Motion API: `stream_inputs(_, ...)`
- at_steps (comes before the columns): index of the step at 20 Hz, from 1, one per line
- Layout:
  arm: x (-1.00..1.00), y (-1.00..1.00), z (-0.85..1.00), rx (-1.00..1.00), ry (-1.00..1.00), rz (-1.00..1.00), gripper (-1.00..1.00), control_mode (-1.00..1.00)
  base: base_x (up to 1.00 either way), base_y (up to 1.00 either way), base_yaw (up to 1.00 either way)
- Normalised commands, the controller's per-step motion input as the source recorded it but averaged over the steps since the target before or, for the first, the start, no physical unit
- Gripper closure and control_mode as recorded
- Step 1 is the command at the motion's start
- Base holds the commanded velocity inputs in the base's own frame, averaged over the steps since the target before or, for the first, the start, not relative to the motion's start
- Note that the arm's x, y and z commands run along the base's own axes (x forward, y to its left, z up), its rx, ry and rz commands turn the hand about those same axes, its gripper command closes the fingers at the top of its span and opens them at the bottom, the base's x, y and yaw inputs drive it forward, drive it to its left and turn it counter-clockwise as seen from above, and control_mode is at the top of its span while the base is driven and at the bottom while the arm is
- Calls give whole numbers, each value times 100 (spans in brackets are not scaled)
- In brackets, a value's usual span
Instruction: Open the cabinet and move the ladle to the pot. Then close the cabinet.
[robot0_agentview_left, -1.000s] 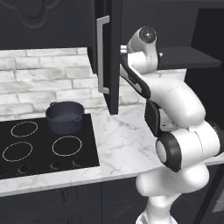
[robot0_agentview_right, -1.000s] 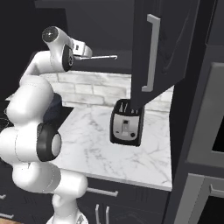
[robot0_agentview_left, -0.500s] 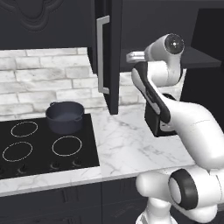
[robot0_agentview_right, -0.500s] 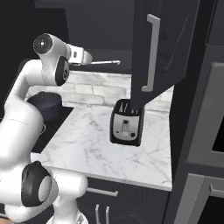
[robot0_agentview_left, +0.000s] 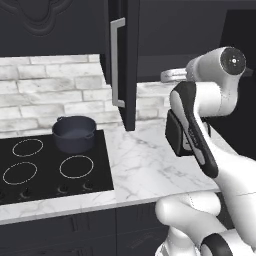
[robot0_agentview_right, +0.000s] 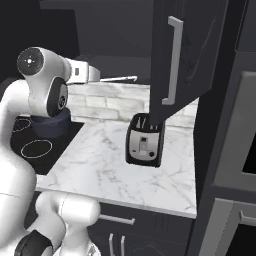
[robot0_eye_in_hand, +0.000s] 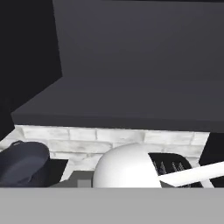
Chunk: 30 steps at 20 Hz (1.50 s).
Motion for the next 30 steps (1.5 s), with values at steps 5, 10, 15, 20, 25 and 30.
stream_inputs(5, -92, -4, 0, -7, 0, 0, 100, -100, 0, 0, 0)
stream_inputs(10, -69, -10, 2, -2, 0, 0, 100, -100, 0, 0, 0)
stream_inputs(15, -59, -4, 0, -1, 0, 0, 100, -100, 0, 0, 0)
stream_inputs(20, -31, 0, 0, 0, 3, 0, 100, -100, 0, 0, 0)
stream_inputs(25, -15, 0, 0, 0, 1, 0, 100, 100, -17, 0, 0)
stream_inputs(30, 0, 0, 0, 0, 0, 0, 100, 100, -83, 28, 1)
